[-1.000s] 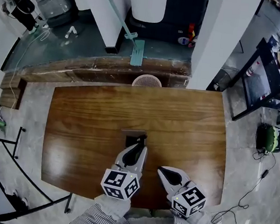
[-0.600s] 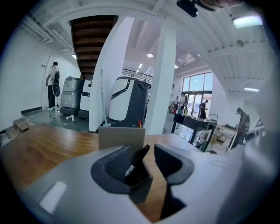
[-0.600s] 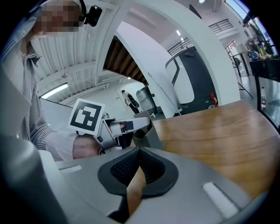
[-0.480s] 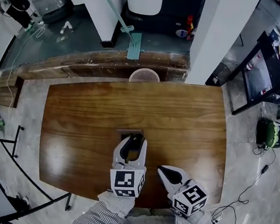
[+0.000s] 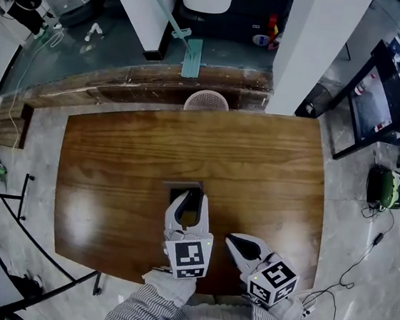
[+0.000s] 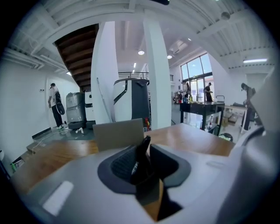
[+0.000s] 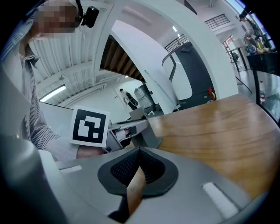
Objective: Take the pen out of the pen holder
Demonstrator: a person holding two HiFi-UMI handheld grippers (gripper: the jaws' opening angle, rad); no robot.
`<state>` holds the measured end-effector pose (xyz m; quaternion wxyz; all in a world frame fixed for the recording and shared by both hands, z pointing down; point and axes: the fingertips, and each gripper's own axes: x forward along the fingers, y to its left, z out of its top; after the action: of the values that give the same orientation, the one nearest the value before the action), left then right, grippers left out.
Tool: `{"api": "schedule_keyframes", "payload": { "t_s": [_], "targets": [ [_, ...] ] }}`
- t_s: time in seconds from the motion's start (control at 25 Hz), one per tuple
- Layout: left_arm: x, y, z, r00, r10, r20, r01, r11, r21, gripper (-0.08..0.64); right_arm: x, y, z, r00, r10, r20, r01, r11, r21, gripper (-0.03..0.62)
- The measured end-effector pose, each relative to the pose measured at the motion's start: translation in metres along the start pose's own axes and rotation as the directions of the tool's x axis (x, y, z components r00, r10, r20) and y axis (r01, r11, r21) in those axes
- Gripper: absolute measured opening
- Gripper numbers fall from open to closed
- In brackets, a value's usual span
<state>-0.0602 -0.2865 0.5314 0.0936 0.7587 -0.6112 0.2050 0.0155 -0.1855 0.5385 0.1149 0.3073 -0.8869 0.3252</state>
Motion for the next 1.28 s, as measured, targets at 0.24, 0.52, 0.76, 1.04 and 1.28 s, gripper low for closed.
{"api": "schedule_keyframes", "payload": {
  "t_s": [0.24,0.52,0.76,1.04,1.28],
  "targets": [
    [0.003,0.0,-0.001,1.0,0.003,-0.005,-0.003,1.0,-0.011,0.1,-0.001,0.0,-0.003,1.0,0.01,-0.015,-0.01,1.0,-0.002,0.0],
    [0.003,0.002,-0.001,1.0,-0.003,-0.003,0.003,0.999,-0.041,0.092,0.001,0.005,-0.005,0.999,0.033,-0.033,-0.034,0.999,-0.002,0.0],
    [-0.002,0.003,0.004,1.0,-0.019,0.014,0.02,0.998,-0.057,0.068,0.002,0.009,-0.003,0.999,0.038,-0.037,-0.039,0.999,-0.016,0.0],
    [-0.004,0.01,0.006,0.999,-0.049,0.024,0.05,0.996,-0.075,0.051,0.0,0.013,0.001,0.999,0.032,-0.027,-0.033,0.999,-0.031,0.0],
    [-0.013,0.016,0.008,0.995,-0.083,0.05,0.089,0.989,-0.117,0.051,-0.002,0.017,0.004,0.999,0.019,-0.029,-0.02,0.999,-0.044,0.0]
  ]
}}
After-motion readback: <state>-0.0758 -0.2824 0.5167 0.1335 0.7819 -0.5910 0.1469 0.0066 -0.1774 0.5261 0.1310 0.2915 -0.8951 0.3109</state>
